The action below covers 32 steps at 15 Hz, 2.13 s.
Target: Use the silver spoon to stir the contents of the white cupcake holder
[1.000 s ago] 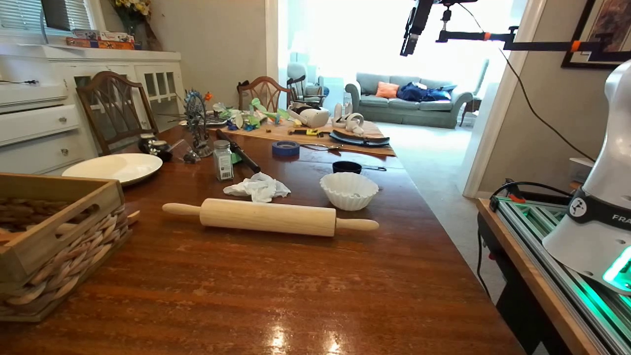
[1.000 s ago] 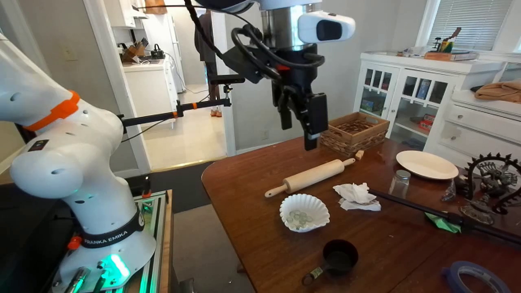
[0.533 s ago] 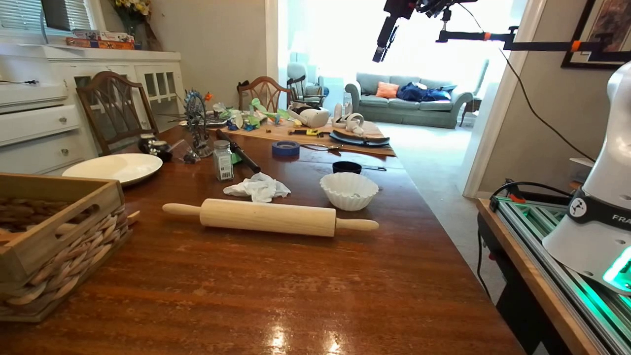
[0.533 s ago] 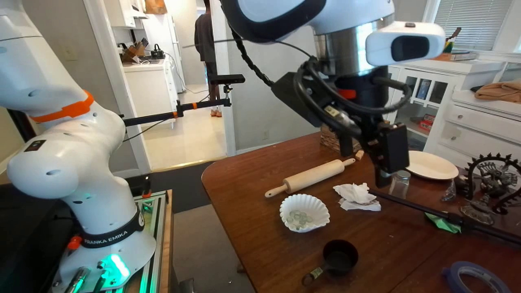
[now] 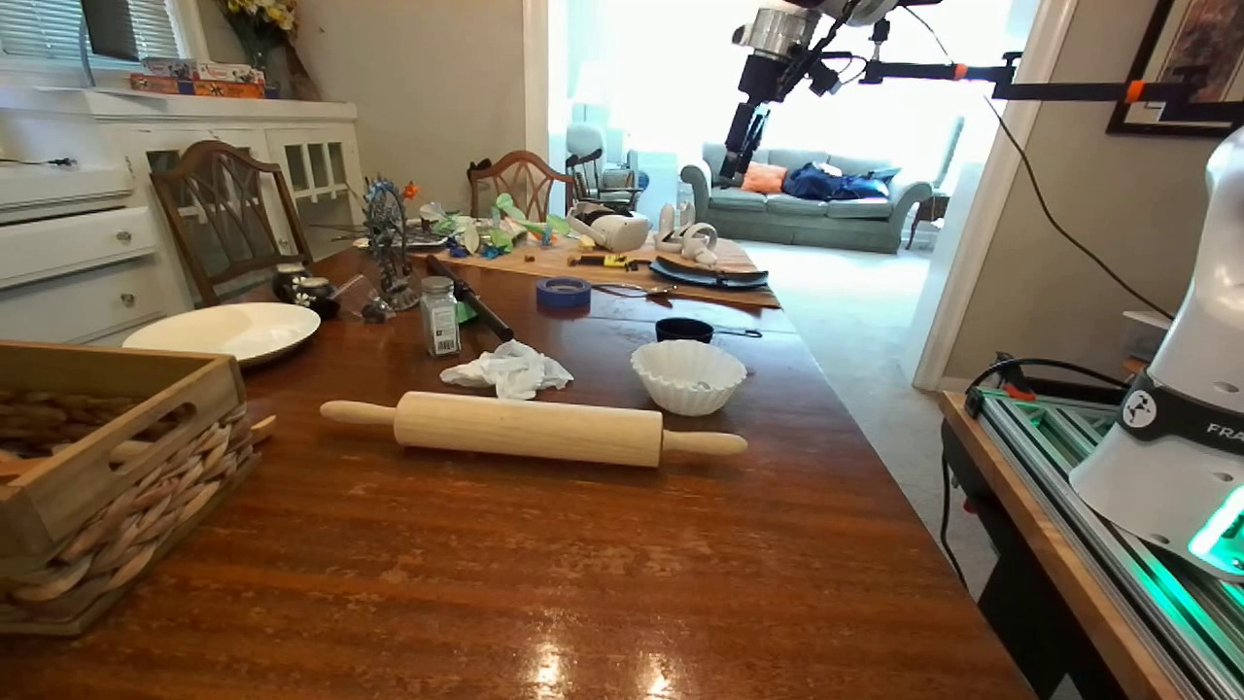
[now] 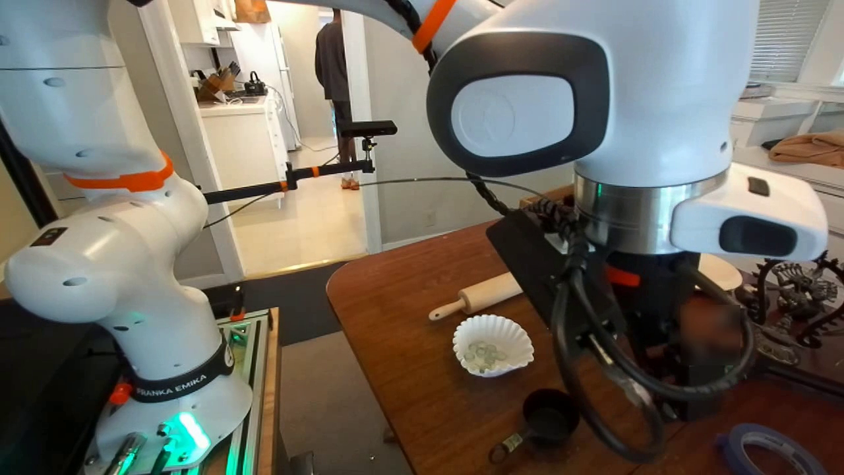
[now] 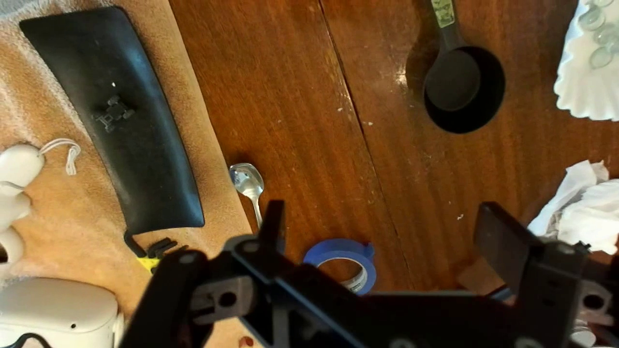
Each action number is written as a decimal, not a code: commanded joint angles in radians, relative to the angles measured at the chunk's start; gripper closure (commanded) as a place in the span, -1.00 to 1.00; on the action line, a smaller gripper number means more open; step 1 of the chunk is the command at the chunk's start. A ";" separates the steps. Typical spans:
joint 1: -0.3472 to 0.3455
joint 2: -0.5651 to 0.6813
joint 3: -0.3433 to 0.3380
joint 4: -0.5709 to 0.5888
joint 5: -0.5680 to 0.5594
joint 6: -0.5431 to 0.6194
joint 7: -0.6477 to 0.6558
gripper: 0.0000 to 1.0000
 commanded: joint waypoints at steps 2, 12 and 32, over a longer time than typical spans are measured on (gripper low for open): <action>-0.040 0.006 0.042 0.010 0.000 -0.004 0.002 -1.00; -0.192 0.325 0.106 0.320 0.183 0.020 -0.344 -1.00; -0.382 0.766 0.319 0.687 0.162 0.155 -0.078 1.00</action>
